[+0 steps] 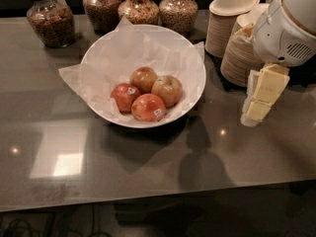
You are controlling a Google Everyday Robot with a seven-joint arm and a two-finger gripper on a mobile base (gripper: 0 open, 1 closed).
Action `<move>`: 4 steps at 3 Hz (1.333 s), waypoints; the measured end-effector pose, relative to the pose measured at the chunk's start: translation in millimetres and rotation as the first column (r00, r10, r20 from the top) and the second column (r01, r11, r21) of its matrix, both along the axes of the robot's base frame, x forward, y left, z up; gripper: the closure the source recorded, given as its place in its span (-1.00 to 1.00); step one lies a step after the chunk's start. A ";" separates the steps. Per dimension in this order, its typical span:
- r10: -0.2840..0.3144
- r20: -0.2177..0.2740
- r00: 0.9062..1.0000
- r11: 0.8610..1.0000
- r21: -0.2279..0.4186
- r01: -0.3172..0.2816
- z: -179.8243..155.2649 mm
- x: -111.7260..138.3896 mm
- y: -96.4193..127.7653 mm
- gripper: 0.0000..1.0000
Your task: Pick apple from white bowl
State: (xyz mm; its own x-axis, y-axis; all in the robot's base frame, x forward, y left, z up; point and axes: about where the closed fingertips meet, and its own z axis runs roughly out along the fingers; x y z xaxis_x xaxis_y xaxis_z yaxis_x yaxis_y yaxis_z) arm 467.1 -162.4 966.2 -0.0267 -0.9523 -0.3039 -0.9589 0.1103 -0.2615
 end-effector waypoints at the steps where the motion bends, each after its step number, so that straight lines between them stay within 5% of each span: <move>1: -0.011 0.010 1.000 1.000 0.020 0.010 -1.9 4.4 2.5 -1.00; 2: 0.018 0.042 0.999 0.996 0.092 -0.022 -6.0 22.7 23.5 -1.00; 4: 0.089 0.098 0.991 0.980 0.171 -0.105 -3.4 48.0 58.0 -0.64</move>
Offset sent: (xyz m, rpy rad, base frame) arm 0.0482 0.0488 -0.0098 0.1970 -0.0865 0.0533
